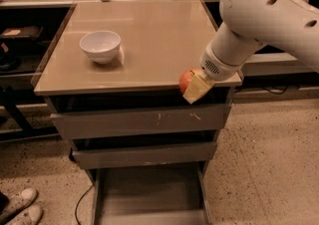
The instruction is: Place apple into bottom drawer
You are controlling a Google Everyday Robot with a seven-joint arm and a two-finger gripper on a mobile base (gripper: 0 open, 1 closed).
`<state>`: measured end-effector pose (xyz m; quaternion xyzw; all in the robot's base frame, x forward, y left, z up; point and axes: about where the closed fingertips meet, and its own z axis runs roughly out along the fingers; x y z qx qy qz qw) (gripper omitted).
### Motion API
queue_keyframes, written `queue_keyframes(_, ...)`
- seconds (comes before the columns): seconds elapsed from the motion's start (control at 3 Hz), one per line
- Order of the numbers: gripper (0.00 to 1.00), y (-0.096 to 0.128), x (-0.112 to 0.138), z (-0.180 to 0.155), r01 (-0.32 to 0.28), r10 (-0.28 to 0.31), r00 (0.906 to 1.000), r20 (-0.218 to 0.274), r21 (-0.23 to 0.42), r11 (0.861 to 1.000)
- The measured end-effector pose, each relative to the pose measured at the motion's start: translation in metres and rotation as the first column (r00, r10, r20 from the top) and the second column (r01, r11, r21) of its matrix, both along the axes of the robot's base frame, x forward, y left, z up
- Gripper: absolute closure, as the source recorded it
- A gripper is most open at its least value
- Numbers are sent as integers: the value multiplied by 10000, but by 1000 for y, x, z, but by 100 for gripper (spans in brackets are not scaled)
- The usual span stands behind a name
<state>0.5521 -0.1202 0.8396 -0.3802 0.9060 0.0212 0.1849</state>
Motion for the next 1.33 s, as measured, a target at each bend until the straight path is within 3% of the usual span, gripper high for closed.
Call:
queue_keyframes(0.33, 100, -5, -39, -17, 512, -498, 9978, -438, 332, 9981)
queue_keyframes(0.67, 100, -14, -97, -65, 997, -915, 9821, -1647, 425, 9941)
queue_keyframes(1.33, 100, -16, -105, -74, 999, -923, 9782, -1858, 319, 9945)
